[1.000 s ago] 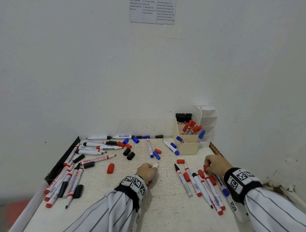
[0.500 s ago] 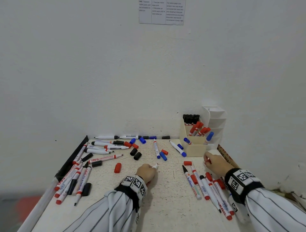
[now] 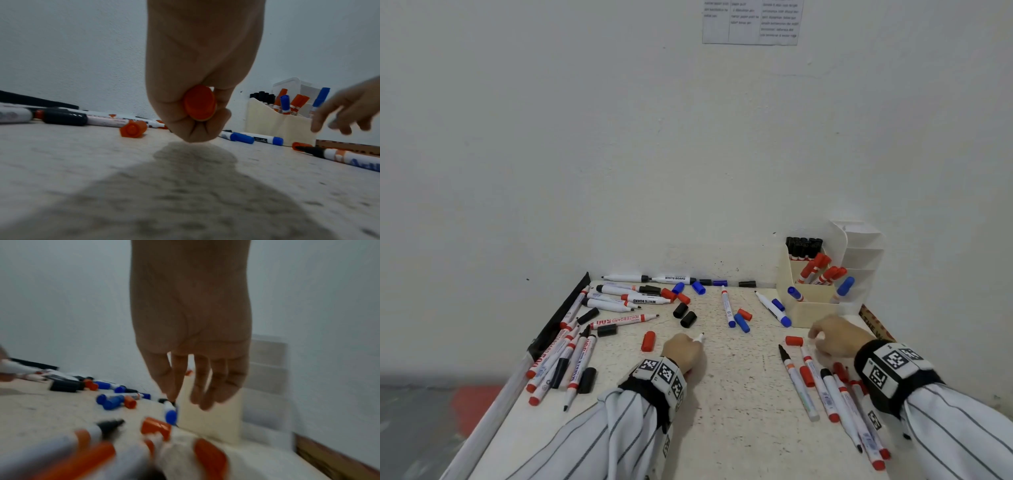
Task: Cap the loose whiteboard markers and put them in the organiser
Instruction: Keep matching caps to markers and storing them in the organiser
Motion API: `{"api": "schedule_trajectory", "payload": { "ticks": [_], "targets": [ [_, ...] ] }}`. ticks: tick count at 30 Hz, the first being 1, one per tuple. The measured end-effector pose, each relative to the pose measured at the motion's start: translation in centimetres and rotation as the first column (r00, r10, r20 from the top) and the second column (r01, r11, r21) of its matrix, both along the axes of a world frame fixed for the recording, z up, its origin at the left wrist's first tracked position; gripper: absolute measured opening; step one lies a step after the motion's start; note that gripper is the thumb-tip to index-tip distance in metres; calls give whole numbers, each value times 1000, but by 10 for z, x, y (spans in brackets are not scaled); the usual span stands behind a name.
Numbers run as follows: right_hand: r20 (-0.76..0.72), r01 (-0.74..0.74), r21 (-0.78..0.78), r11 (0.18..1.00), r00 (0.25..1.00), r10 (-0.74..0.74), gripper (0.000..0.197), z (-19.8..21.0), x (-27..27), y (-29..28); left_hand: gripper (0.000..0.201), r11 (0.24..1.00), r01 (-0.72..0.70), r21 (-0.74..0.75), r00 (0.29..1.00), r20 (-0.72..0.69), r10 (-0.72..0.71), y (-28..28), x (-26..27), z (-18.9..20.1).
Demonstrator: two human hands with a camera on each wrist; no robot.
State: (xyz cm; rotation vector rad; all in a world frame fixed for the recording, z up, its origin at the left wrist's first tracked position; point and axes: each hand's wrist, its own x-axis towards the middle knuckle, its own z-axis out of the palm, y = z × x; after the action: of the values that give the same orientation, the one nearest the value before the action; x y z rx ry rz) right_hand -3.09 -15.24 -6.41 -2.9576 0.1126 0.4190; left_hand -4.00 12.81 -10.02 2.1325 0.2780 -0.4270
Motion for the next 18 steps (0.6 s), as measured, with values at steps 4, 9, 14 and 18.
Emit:
{"api": "schedule_trajectory", "payload": {
  "ticks": [4, 9, 14, 18],
  "targets": [
    [149, -166, 60, 984, 976, 156, 16, 16, 16, 55, 32, 993, -113, -25, 989, 95, 114, 28, 1, 4],
    [-3, -403, 205, 892, 911, 412, 33, 13, 29, 155, 21, 980, -197, 11, 966, 171, 192, 74, -4, 10],
    [-53, -465, 270, 843, 867, 495, 57, -12, 21, 233, 19, 976, -216, 20, 957, 201, 208, 104, -12, 8],
    [-1, -525, 174, 833, 846, 533, 49, -20, 24, 253, 24, 974, -228, -11, 952, 206, 225, 112, -14, 6]
  ]
}}
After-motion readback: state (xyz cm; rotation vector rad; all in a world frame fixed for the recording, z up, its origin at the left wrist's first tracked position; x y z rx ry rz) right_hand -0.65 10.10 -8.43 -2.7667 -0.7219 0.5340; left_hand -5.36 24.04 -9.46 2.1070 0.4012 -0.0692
